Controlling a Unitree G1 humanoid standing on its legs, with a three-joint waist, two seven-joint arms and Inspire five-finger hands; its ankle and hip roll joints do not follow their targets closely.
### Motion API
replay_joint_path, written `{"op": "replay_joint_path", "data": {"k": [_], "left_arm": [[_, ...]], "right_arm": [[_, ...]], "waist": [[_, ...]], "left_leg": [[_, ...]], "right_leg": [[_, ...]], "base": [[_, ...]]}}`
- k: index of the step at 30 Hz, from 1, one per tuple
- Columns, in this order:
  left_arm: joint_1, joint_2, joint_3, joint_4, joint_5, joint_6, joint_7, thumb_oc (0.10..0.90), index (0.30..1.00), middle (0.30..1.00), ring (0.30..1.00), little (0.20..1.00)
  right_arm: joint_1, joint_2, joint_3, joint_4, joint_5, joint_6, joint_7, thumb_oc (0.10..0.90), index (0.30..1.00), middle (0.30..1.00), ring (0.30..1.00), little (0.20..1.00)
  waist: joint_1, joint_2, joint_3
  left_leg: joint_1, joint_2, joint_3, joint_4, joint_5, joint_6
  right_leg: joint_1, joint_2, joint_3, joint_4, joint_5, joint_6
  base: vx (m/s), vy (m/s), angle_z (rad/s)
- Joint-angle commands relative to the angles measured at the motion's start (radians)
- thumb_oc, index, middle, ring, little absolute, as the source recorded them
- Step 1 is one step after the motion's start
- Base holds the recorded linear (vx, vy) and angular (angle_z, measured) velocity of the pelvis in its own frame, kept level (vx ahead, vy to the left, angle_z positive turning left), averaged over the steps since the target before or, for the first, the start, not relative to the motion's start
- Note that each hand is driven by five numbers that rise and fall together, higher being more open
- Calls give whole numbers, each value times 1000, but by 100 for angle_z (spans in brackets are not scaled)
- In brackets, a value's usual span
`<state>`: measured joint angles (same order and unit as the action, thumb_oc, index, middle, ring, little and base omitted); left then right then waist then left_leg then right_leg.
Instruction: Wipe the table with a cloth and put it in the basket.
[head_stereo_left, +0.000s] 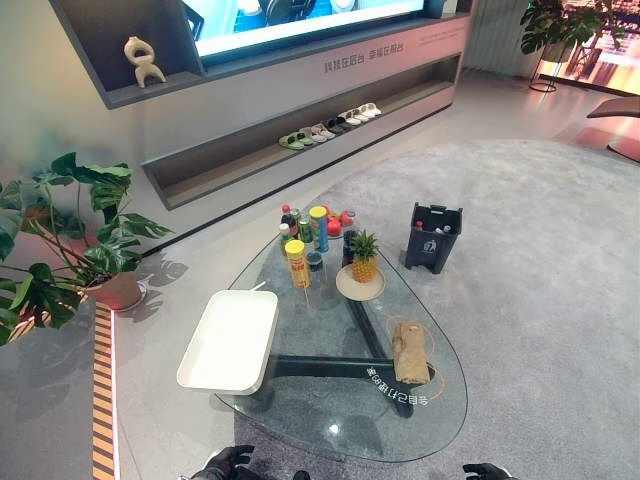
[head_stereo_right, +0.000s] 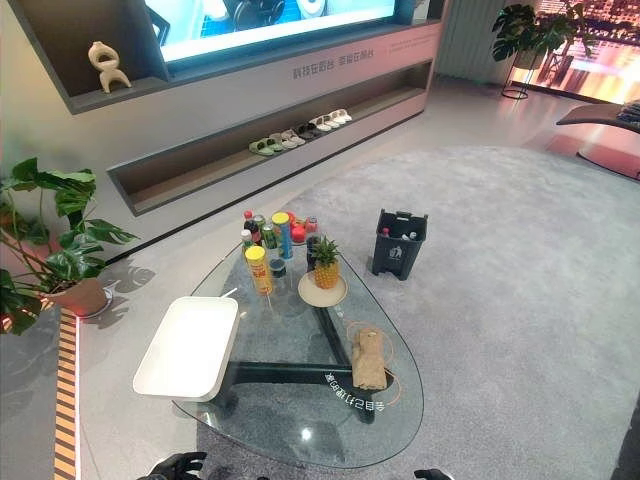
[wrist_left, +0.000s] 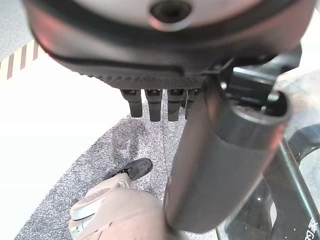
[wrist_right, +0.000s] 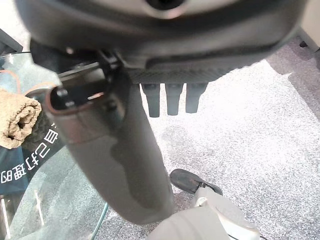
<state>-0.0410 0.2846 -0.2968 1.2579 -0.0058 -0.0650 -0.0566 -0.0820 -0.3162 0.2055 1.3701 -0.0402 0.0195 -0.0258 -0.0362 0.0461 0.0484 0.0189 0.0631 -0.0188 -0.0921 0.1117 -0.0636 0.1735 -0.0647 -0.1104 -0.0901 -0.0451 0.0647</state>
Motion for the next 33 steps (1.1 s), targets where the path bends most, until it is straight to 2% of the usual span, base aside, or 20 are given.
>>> {"op": "replay_joint_path", "data": {"k": [1,10,33], "left_arm": [[-70,17,17,57,43,0,17,800,900,900,900,900],[-65,18,33,63,38,0,8,800,900,900,900,900],[-71,21,33,75,53,47,-4,800,900,900,900,900]], "right_arm": [[-52,1,16,38,-11,-20,-22,800,900,900,900,900],[-50,2,13,30,-8,-17,-27,800,900,900,900,900],[-56,-5,0,41,17,-10,-29,800,900,900,900,900]], "waist": [[16,-29,48],[20,-33,48],[17,-34,41]], "left_leg": [[82,-70,59,5,-160,40],[82,-70,60,5,-161,38],[96,-62,60,5,-164,36]], "right_leg": [[-72,-10,28,3,48,37],[-71,-10,25,3,47,38],[-58,-5,27,3,41,32]], "base": [[0,0,0],[0,0,0],[4,-1,0]]}}
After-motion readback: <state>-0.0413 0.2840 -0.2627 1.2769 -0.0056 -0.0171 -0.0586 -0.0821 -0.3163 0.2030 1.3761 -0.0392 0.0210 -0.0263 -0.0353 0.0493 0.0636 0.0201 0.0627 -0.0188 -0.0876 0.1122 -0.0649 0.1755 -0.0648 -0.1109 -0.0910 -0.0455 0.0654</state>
